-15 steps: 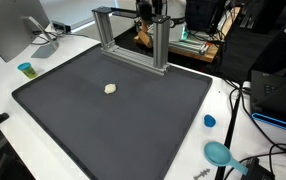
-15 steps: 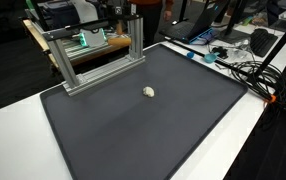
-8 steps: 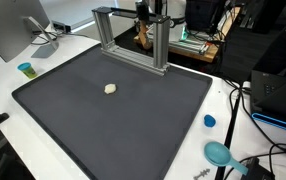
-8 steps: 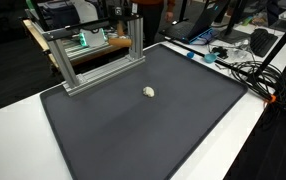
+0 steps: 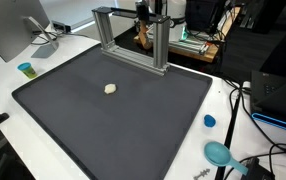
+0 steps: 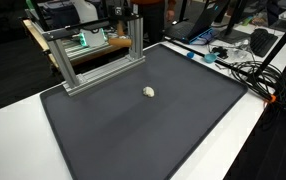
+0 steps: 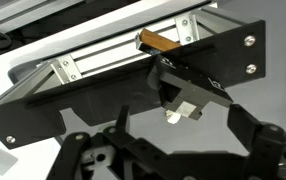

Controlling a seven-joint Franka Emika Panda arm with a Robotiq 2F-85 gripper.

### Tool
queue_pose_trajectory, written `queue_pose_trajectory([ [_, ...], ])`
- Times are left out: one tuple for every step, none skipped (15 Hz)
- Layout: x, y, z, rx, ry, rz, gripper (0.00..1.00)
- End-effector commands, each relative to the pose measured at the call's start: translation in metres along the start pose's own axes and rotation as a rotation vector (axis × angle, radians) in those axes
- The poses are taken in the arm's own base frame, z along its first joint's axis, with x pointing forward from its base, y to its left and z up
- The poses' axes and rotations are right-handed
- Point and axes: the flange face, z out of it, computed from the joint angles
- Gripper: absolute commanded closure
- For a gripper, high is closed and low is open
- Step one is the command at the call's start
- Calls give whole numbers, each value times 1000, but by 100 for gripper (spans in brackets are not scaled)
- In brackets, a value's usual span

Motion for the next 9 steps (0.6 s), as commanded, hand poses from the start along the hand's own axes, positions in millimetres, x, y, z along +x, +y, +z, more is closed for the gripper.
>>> queue_pose_trajectory([
  [-15,-16,-7,-9,6,24,0],
  [-17,-26,-7,-26,-1,31,0],
  [-20,-41,-7,-51,-20,32,0],
  [-22,-57,-6,-74,-38,34,0],
  [-21,-72,-3,-81,-69,26,0],
  [-22,-47,-2,-70,-21,15,0],
  [-25,-59,-1,-83,-29,11,0],
  [-27,-67,-1,-91,-33,8,0],
  [-26,-70,0,-94,-38,7,0],
])
